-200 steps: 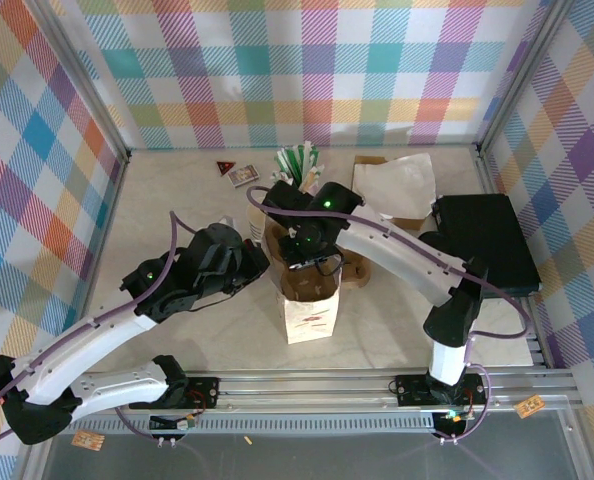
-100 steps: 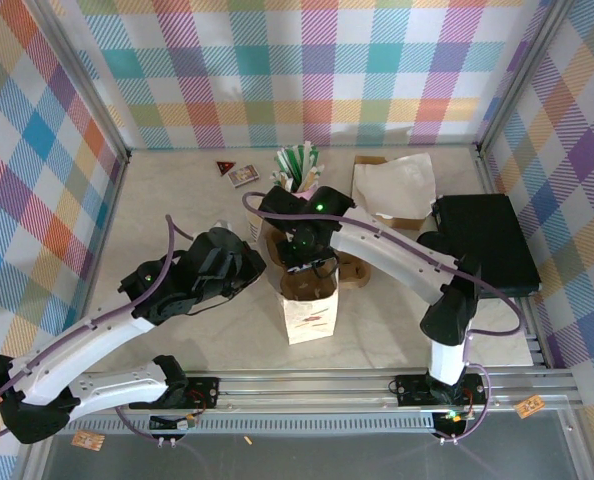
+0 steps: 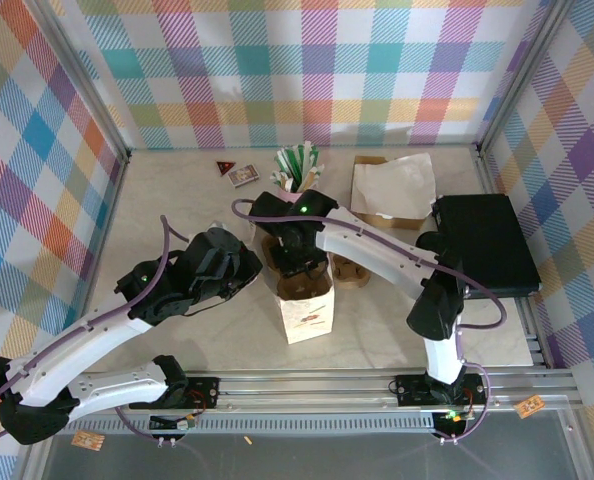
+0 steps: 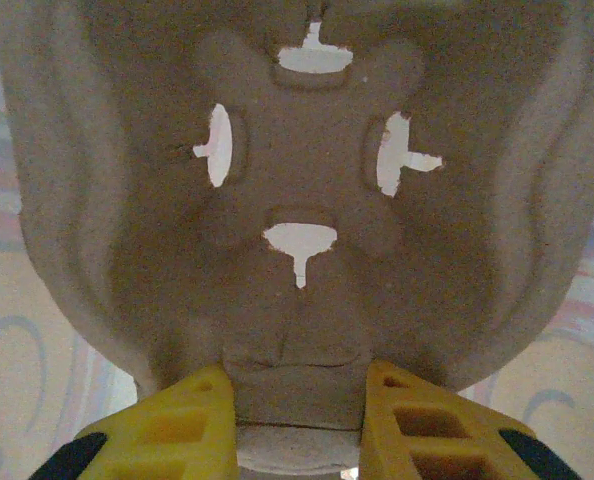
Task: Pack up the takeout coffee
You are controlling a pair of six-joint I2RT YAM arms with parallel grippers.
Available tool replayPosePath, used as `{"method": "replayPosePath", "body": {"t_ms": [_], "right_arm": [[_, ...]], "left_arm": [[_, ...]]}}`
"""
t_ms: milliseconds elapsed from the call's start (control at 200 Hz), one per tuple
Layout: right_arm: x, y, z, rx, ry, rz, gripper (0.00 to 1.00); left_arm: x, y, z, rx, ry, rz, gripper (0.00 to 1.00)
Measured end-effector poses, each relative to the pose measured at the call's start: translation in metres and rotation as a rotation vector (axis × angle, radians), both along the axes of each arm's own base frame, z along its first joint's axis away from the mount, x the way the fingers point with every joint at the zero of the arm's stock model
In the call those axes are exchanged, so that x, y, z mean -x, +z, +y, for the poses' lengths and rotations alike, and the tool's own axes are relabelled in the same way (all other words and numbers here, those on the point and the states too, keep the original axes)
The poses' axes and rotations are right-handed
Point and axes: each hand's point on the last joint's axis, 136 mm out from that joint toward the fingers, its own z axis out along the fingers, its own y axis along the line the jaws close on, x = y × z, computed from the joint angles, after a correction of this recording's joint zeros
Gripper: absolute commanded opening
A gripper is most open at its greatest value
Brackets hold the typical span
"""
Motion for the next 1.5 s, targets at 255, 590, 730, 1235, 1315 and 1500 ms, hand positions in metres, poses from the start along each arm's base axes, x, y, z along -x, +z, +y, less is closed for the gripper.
{"method": "replayPosePath", "body": {"t_ms": [255,590,730,1235,1315,1500], "right_arm": [[0.003,-0.010,0.003,0.025,0.014,0.015,0.19],[0.002,-0.017,0.008,0.026,0.019,0.020,0.19],[0.002,-0.022,0.009,0.032,0.021,0.030,0.19],[0.002,-0.050,0.015,0.060,0.043,0.071,0.19],[0.003,-0.054,0.015,0.061,0.045,0.080,0.19],[0.006,-0.061,0.017,0.057,0.047,0.096,0.19]], "left_arm": [[0.003,-0.001,0.005,-0.010,0.016,0.016,0.00],[0.006,0.000,0.015,-0.012,0.040,0.017,0.00],[0.007,-0.001,0.017,-0.019,0.041,0.022,0.00],[0.009,0.006,0.018,-0.023,0.041,0.026,0.00],[0.009,0.008,0.018,-0.023,0.042,0.026,0.00],[0.010,0.007,0.021,-0.036,0.047,0.034,0.00]]}}
